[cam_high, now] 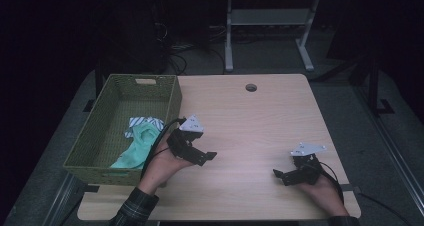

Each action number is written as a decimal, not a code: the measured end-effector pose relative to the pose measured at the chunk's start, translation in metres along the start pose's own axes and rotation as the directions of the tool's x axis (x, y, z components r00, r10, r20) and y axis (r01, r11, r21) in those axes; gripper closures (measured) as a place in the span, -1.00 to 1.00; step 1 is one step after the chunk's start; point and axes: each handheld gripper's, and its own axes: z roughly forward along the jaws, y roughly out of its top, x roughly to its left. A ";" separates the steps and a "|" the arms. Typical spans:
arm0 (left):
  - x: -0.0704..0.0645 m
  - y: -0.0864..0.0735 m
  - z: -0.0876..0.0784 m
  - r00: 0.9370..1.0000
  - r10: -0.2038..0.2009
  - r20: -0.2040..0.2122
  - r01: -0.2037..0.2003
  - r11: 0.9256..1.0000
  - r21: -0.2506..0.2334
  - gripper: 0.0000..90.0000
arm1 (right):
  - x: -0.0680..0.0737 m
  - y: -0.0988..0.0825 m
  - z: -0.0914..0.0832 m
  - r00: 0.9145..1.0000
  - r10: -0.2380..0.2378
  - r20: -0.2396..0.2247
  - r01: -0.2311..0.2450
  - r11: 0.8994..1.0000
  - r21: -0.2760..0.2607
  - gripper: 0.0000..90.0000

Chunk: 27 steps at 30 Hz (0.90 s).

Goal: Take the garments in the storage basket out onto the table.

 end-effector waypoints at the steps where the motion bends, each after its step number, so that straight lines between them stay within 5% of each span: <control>1: 0.001 0.000 -0.001 1.000 0.006 0.005 -0.006 1.000 0.002 -0.69 | 0.000 0.000 0.000 1.000 0.000 0.000 0.000 1.000 0.000 -0.96; 11: 0.011 0.002 -0.011 0.999 -0.010 0.047 0.011 0.999 -0.036 -0.69 | 0.000 0.000 0.000 1.000 -0.001 0.001 0.001 1.000 0.002 -0.96; 27: 0.016 0.000 -0.024 1.000 -0.018 0.023 0.019 0.998 -0.058 -0.69 | 0.000 0.000 0.000 1.000 -0.005 0.003 0.005 1.000 0.000 -0.96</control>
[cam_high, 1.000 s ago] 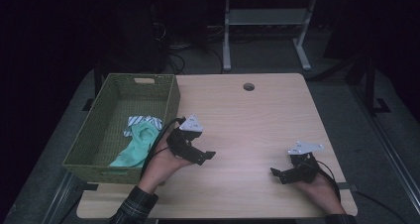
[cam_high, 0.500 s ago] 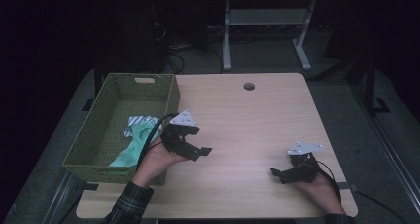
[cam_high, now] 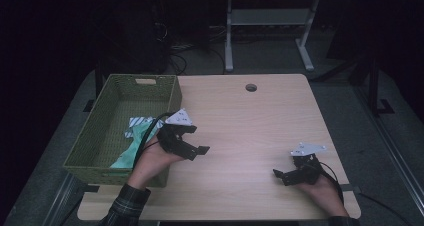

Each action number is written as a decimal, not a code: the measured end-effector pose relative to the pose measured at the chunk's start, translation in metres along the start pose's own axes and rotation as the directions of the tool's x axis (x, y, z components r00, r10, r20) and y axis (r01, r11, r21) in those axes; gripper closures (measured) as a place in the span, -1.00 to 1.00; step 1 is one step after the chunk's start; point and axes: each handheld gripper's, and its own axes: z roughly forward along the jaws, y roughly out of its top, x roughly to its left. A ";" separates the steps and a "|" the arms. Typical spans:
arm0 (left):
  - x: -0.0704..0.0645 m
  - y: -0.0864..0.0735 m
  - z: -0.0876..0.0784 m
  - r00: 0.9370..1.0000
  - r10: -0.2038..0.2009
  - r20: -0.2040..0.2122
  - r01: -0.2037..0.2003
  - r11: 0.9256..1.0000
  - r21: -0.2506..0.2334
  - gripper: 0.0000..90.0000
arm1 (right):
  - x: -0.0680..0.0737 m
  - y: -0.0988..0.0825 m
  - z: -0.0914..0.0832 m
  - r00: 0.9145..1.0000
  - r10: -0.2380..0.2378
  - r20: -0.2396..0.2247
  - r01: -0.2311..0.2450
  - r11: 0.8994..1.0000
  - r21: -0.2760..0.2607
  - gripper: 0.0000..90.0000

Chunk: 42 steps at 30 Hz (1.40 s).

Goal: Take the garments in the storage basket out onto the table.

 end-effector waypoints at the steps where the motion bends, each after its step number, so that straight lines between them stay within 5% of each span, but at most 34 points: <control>1: 0.000 0.000 -0.001 1.000 0.000 -0.004 0.000 1.000 0.001 -0.69 | 0.000 0.000 0.000 1.000 0.000 0.000 0.000 1.000 0.000 -0.96; 42: 0.029 -0.021 -0.030 0.991 -0.064 -0.117 0.064 0.998 -0.007 -0.69 | 0.000 0.000 0.000 1.000 -0.001 -0.001 0.001 1.000 0.000 -0.96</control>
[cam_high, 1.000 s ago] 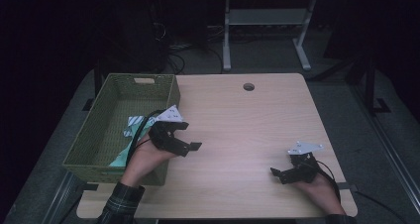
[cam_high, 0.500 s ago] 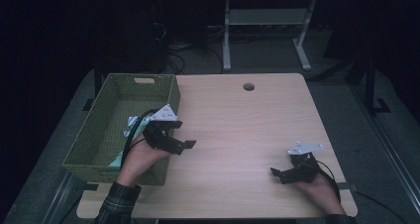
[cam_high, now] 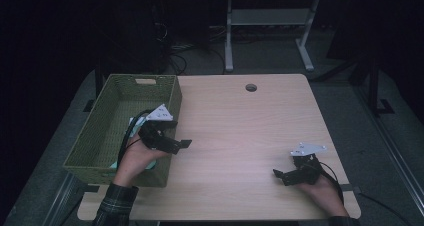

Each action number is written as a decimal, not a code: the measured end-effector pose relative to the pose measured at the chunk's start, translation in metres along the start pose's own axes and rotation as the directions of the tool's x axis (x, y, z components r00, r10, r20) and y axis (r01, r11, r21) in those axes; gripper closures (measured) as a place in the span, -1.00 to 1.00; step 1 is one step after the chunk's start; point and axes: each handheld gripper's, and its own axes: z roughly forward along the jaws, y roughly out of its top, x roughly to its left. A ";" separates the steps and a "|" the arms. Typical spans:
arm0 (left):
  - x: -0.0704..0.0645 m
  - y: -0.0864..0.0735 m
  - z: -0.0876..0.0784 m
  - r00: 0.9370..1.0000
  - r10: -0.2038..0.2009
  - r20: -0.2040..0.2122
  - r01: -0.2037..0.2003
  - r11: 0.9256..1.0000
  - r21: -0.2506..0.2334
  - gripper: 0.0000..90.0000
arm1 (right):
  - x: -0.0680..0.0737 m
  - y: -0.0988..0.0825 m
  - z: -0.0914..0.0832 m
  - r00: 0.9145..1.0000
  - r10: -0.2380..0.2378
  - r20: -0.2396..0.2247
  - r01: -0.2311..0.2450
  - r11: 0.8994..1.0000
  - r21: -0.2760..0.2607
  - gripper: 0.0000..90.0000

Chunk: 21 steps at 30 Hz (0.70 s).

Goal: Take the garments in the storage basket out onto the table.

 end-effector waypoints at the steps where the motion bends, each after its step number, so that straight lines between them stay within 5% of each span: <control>1: 0.001 0.000 -0.001 1.000 0.005 -0.004 -0.005 1.000 0.004 -0.69 | 0.000 0.000 0.000 1.000 0.000 0.000 0.000 1.000 0.000 -0.96; 21: 0.020 -0.015 -0.014 0.998 -0.045 -0.039 0.044 0.998 -0.034 -0.69 | 0.000 0.000 0.000 1.000 0.000 0.000 0.000 1.000 0.000 -0.96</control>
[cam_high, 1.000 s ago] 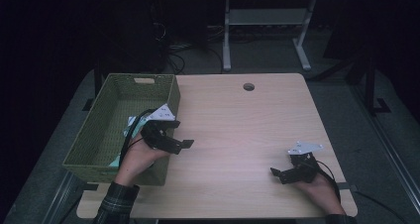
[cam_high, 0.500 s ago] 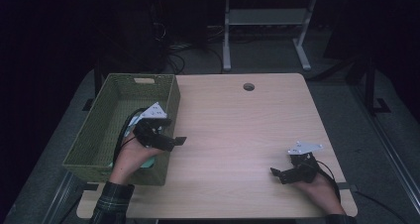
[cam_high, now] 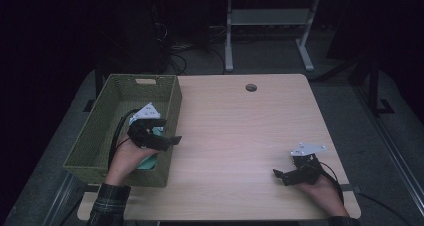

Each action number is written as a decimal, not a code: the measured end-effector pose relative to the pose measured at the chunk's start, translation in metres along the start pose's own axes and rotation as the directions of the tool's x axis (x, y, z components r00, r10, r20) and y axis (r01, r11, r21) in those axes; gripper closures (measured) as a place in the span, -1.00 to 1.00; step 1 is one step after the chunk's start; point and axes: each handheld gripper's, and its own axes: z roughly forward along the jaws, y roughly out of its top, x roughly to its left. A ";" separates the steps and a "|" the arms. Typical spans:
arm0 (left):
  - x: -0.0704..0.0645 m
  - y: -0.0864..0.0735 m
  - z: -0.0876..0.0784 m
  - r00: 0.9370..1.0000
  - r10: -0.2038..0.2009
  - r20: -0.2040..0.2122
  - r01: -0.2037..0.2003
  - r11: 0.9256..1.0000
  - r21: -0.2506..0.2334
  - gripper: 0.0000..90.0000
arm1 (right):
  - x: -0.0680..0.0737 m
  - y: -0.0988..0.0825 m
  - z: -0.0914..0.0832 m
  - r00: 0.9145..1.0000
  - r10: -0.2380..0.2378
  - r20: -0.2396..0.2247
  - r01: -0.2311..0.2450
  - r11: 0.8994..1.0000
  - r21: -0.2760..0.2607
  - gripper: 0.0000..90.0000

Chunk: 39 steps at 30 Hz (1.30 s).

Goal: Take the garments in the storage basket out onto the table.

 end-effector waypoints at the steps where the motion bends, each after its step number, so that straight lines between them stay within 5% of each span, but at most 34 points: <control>1: 0.001 -0.001 0.000 1.000 0.001 0.000 -0.001 1.000 0.003 -0.69 | 0.000 0.000 0.000 1.000 0.000 0.000 0.000 1.000 0.000 -0.96; 39: 0.036 -0.033 -0.026 0.995 -0.069 -0.066 0.067 0.997 -0.037 -0.68 | 0.000 0.000 0.000 1.000 -0.001 0.000 0.001 1.000 0.000 -0.96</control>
